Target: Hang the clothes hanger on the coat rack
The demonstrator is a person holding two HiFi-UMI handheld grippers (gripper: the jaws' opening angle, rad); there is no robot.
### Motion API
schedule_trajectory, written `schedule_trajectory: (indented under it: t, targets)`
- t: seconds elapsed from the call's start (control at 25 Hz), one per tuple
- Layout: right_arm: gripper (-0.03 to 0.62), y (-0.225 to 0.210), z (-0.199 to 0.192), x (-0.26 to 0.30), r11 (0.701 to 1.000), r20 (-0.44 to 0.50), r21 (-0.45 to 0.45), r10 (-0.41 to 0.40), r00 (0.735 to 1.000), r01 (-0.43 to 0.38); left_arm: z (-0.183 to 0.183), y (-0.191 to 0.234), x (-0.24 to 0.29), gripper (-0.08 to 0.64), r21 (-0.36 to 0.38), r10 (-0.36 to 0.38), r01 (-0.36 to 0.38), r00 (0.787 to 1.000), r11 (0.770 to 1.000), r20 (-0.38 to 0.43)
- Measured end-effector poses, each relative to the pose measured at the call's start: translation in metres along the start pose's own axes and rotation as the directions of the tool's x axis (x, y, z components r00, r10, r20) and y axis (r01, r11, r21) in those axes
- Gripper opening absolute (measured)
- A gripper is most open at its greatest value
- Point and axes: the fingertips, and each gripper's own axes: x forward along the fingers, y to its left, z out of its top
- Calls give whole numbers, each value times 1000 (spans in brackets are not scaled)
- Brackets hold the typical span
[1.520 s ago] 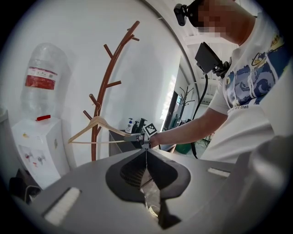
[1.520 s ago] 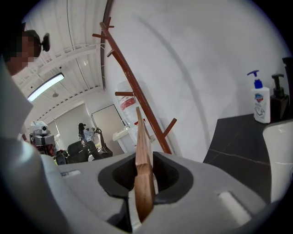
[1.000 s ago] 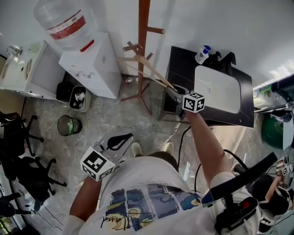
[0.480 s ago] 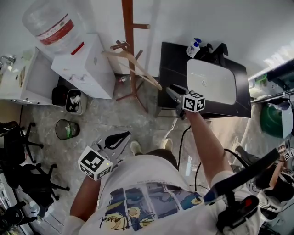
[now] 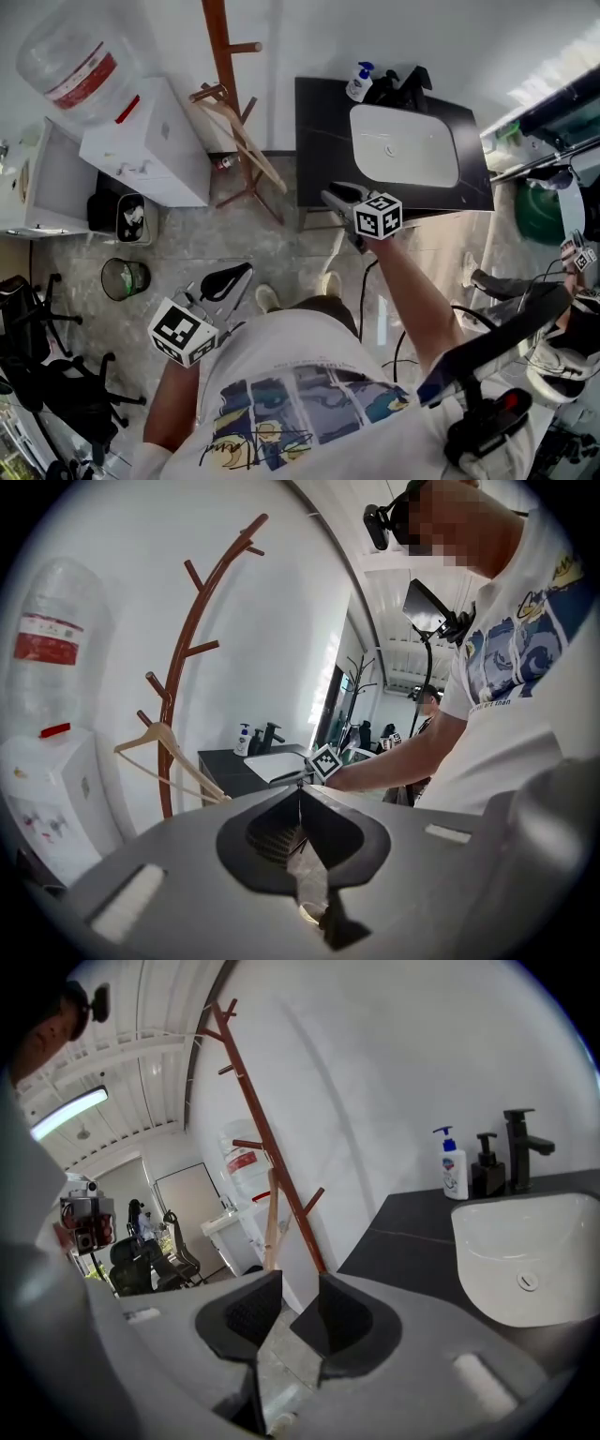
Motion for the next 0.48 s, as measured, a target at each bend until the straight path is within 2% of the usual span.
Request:
schedule_trajectory:
  t: [0.4, 0.48]
  targets:
    - [89, 71, -4, -38, 995, -10, -96, -2, 1000, 1, -6, -7, 5, 6, 11, -60, 60, 998, 998, 0]
    - [66, 87, -3, -48, 994, -23, -109, -1, 1000, -2, -4, -9, 6, 6, 14, -72, 72, 997, 997, 2]
